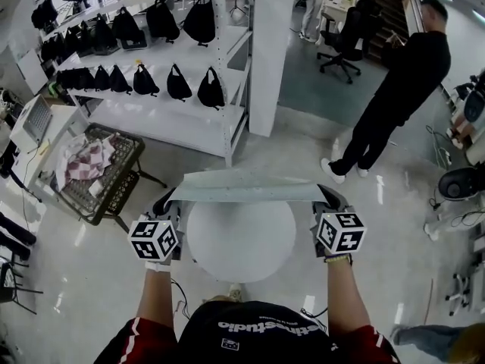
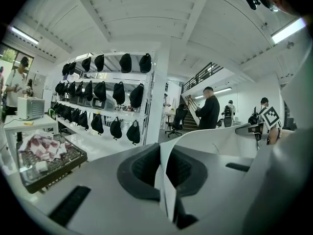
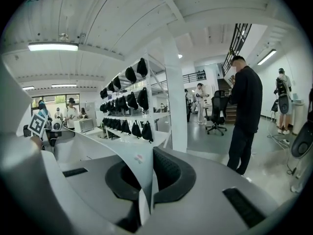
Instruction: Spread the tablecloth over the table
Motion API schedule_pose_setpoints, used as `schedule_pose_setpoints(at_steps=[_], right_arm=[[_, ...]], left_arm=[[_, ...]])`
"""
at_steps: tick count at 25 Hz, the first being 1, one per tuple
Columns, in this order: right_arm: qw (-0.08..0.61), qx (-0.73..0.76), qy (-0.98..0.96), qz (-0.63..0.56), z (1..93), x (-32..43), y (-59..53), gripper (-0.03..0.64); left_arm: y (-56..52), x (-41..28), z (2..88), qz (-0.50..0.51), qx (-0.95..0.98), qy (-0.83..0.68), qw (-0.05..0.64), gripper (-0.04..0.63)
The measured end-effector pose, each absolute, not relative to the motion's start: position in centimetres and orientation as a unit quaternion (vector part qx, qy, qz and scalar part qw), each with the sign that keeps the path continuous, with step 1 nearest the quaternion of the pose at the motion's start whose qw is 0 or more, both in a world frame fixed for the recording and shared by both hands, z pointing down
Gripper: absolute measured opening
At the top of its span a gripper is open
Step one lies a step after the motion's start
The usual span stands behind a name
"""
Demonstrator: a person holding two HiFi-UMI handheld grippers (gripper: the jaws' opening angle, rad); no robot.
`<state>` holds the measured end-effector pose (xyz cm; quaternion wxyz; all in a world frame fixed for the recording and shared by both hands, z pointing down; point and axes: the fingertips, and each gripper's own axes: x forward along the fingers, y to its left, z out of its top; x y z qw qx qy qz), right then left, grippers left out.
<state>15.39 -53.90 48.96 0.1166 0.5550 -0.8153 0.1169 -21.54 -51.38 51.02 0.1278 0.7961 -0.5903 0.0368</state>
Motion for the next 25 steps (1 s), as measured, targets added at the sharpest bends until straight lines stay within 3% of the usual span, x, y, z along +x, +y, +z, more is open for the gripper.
schedule_pose_setpoints(at_steps=[15, 25], right_arm=[[0.157, 0.525, -0.822, 0.154, 55.5, 16.7, -46.9, 0.031], [0.188, 0.499, -0.828, 0.171, 59.1, 17.2, -42.1, 0.089]], left_arm=[[-44.8, -20.3, 56.6, 0.078, 0.776, -0.602, 0.171, 0.023], [-43.9, -20.2, 56.4, 0.072, 0.766, -0.614, 0.175, 0.023]])
